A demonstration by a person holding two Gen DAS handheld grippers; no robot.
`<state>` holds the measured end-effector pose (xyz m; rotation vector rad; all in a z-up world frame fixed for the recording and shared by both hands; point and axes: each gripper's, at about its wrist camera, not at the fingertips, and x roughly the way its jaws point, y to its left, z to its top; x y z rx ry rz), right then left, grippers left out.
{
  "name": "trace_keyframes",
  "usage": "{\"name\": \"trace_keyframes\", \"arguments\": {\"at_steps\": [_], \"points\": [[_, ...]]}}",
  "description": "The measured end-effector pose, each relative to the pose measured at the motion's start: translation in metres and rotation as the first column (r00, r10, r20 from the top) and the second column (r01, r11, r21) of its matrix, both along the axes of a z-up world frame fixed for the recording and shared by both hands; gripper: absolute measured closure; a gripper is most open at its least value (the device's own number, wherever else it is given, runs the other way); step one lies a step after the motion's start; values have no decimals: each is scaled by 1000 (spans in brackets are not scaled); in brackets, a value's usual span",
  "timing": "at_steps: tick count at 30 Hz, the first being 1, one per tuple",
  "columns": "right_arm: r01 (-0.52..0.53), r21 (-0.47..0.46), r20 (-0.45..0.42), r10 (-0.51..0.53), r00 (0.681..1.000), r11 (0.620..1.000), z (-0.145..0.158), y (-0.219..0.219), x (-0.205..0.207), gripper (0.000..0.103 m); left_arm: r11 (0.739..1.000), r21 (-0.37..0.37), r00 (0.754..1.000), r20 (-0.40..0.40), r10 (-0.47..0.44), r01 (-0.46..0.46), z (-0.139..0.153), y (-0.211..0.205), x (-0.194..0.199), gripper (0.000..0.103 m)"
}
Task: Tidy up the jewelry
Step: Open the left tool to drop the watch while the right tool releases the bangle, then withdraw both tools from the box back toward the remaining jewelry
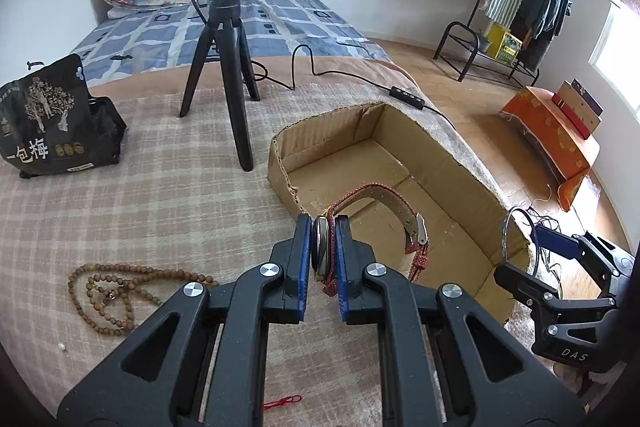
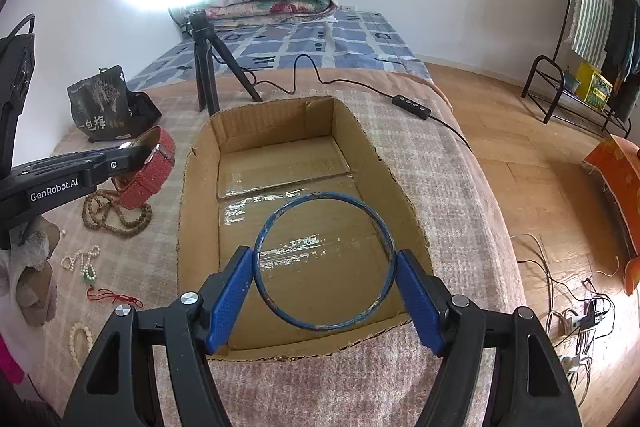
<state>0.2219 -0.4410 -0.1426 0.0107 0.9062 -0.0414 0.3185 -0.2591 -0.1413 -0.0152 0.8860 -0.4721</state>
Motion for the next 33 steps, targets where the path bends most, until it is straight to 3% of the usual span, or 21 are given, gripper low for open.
{"name": "trace_keyframes", "arguments": {"at_steps": [9,10,11,13,33], "points": [[11,2,-14,-11,1000,1000,-11,-9,7,29,1000,-25,1000,-26,7,-7,-8,-14,12,93],[13,-1,-12,-13,1000,1000,-11,-9,7,28,999,-34,999,-35,8,-10,-9,-14,13,89],[12,-2,-12,-12,1000,1000,-11,-9,7,26,999,-52,999,-46,1,-3,-9,-13,14,78],[8,-7,-2,-8,1000,1000,-9,-7,4,11,998,-68,999,-39,6,-9,-6,-10,14,65],[1,-17,28,-1,1000,1000,19,10,-21,9,999,-34,998,49,33,-31,32,18,-15,65]]}}
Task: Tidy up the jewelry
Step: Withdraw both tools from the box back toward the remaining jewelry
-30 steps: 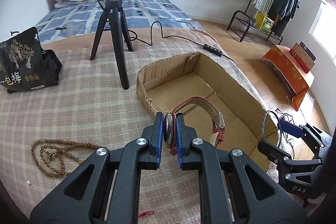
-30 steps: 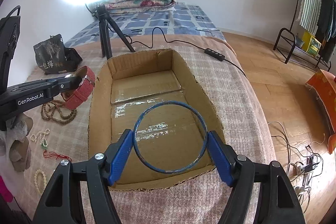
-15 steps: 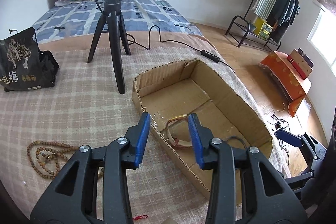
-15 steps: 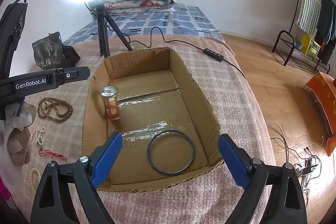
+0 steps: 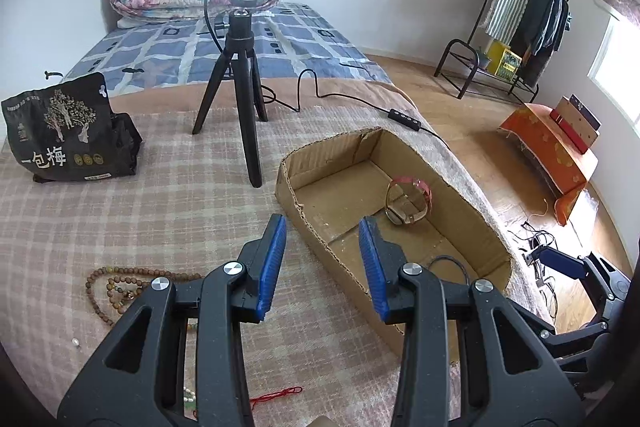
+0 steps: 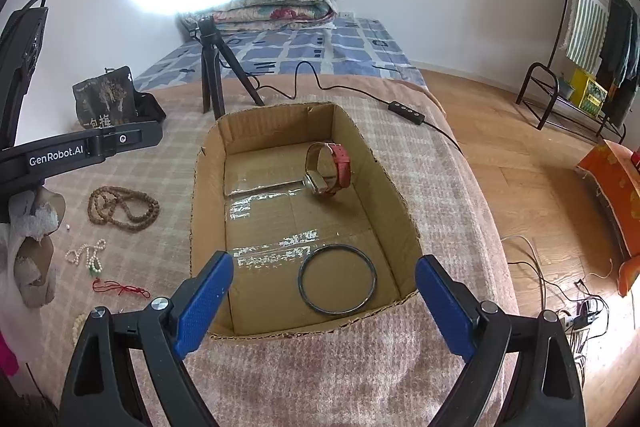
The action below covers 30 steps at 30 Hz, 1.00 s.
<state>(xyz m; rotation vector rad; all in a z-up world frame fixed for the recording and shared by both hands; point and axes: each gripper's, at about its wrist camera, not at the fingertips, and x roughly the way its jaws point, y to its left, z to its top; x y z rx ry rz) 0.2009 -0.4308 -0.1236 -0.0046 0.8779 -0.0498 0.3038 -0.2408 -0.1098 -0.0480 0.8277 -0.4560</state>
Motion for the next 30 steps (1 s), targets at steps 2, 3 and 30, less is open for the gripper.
{"name": "trace_keyframes", "arguments": {"at_steps": [2,3,30], "points": [[0,3,6,0,1000,1000,5,2,-3,9,1000,2,1000,8,2,-2,5,5,-3,65],[-1,1,10,1,1000,1000,8,4,-5,9,1000,4,1000,13,4,-4,8,8,-5,65],[-133,30,49,132,990,991,50,83,-43,9,974,70,971,120,207,-216,41,214,-90,65]]}}
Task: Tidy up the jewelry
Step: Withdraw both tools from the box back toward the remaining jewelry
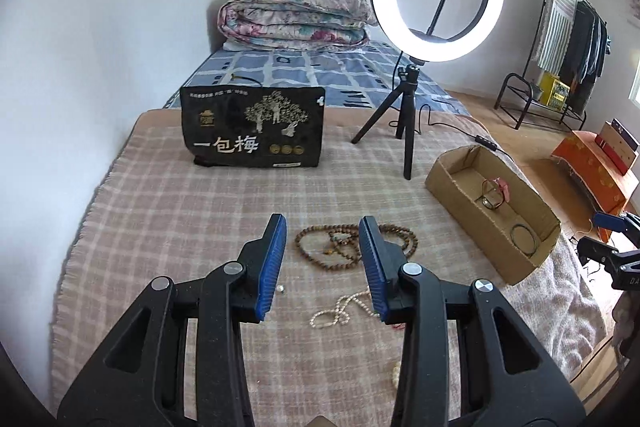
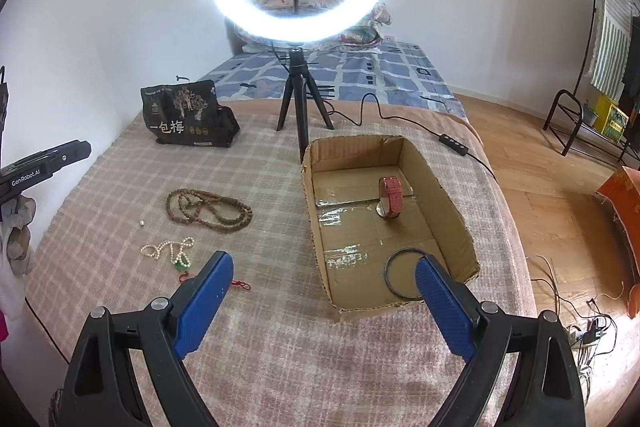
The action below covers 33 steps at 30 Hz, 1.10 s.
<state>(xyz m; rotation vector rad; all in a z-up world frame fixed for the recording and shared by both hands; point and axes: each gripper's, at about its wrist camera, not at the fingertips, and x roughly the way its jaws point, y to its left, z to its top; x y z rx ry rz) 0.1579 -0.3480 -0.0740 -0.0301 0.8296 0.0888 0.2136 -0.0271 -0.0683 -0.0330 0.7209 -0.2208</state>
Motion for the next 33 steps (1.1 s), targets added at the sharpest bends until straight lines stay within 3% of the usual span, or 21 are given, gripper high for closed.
{"name": "trace_keyframes", "arguments": {"at_steps": [7,20,33], "points": [[-35,12,-34,35,999,999,-15,22,6,9,1000,-7,998,-62,11,-11,-27,28,-10,65],[-129,9,-116,130,985,992,-59,64,4,10,999,-32,985,-169,-43,38,-82,20,-6,65],[-197,33,-224,199,954,980,-115,94,12,26,993,-35,964,-240,-114,109,-120,-2,10,65]]}}
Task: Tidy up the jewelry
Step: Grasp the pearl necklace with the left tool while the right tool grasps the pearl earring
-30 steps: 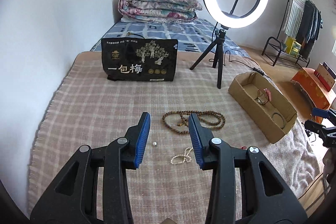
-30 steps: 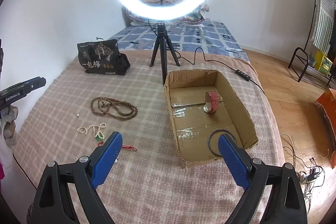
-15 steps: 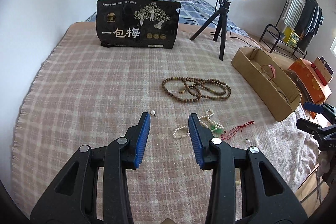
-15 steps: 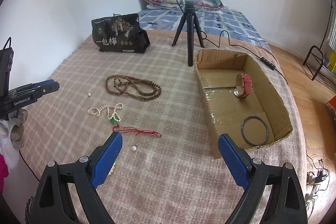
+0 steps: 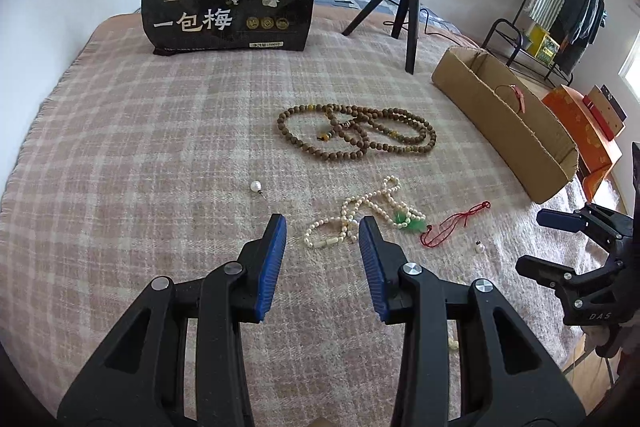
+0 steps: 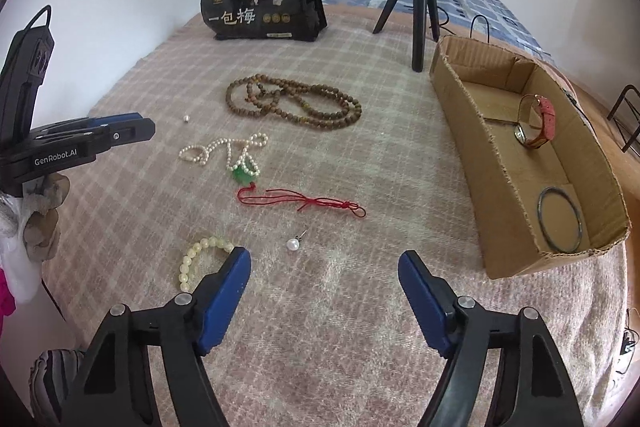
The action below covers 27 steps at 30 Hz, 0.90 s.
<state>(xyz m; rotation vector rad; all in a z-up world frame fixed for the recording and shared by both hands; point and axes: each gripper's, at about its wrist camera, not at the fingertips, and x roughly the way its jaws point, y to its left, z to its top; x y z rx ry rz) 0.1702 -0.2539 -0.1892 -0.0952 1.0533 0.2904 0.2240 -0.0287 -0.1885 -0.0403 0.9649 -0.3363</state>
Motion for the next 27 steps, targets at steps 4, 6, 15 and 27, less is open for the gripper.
{"name": "trace_keyframes", "arguments": {"at_steps": [4,6,15,27], "points": [[-11,-4,-15,11,1000,1000,-10,4,4,27,1000,-2,999,-27,-20,20,-10,-11,8,65],[-11,0,-19,11,1000,1000,-14,4,6,27,1000,-14,998,-60,-24,23,-17,-16,13,65],[-6,5,-34,6,999,1000,-26,0,10,27,993,-113,983,-184,20,-42,-37,-22,28,65],[-8,17,-40,9,999,1000,-35,0,13,30,998,-10,989,-140,56,-58,-44,-54,40,65]]}}
